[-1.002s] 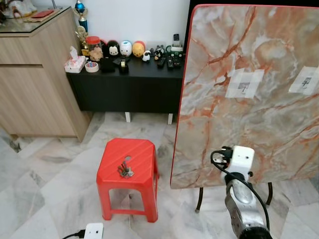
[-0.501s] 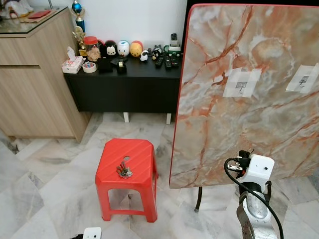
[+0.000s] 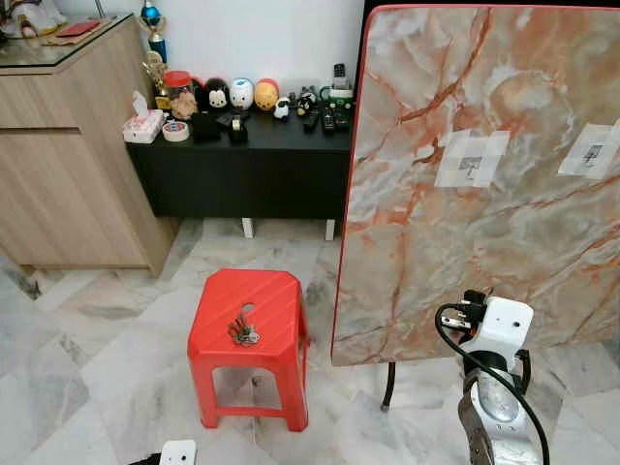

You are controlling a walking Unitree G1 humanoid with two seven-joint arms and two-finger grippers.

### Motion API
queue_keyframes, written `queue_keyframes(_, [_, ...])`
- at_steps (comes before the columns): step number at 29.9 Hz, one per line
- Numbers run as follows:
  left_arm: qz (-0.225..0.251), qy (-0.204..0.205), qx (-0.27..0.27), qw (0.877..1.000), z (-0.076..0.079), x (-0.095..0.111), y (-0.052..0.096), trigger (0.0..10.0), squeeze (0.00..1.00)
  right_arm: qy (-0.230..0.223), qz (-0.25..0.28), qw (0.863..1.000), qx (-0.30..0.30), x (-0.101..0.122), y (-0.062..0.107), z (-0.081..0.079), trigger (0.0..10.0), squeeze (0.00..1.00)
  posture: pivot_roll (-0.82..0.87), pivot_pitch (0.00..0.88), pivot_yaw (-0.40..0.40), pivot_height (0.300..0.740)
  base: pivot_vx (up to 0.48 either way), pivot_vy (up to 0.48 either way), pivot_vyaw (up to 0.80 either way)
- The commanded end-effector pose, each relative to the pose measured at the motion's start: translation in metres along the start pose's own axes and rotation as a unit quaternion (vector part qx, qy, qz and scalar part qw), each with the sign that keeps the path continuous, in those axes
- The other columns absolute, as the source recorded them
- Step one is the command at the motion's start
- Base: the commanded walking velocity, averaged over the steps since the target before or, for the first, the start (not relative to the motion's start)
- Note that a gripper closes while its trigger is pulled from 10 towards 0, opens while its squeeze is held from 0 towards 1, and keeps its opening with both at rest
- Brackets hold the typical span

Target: Hang keys on a hook

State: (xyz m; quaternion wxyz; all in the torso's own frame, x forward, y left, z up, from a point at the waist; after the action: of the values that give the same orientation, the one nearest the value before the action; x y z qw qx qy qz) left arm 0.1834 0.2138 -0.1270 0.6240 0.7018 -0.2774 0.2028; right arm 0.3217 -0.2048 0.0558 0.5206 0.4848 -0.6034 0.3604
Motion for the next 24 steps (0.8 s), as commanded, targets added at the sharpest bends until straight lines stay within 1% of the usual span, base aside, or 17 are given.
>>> queue_keyframes(1, [-0.006,0.0,-0.001,1.0,-0.0018,-0.0022,0.0002,10.0,0.0,-0.002,0.01,1.0,0.002,0.0069,-0.0031,-0.0058,10.0,0.0,0.03,0.0,-0.035,0.74,0.259,0.0,0.0])
queue_keyframes(8, [-0.005,0.001,-0.002,1.0,-0.0012,-0.001,-0.0002,10.0,0.0,-0.005,0.01,1.0,0.001,0.007,-0.0031,-0.0068,10.0,0.0,0.03,0.0,-0.035,0.74,0.279,0.0,0.0])
queue_keyframes(22, [-0.002,0.005,-0.002,1.0,0.0031,0.0007,-0.0009,10.0,0.0,-0.01,0.014,1.0,-0.011,0.0094,-0.0091,-0.0082,10.0,0.0,0.04,0.0,-0.046,0.74,0.308,0.0,0.0])
queue_keyframes(24, [0.001,0.005,0.0,1.0,0.0036,0.0028,-0.0014,10.0,0.0,-0.012,0.017,1.0,-0.014,0.0112,-0.0105,-0.0085,10.0,0.0,0.04,0.0,-0.047,0.74,0.0,0.0,0.0])
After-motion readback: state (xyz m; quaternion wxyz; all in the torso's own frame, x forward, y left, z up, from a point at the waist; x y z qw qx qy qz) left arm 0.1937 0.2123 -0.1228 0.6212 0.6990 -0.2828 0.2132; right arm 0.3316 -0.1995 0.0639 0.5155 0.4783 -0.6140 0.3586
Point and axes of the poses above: a point about 5 cm out from each wrist's last joint towards the gripper, its own y axis pointing back from the gripper into the wrist, its own x axis along the axis of the wrist's last joint, z = x × y, the point moved 5 cm from there along -y, pointing out of the wrist towards the gripper, and after that the axes turned 10 degrees about -y, right-handed, at the moved point
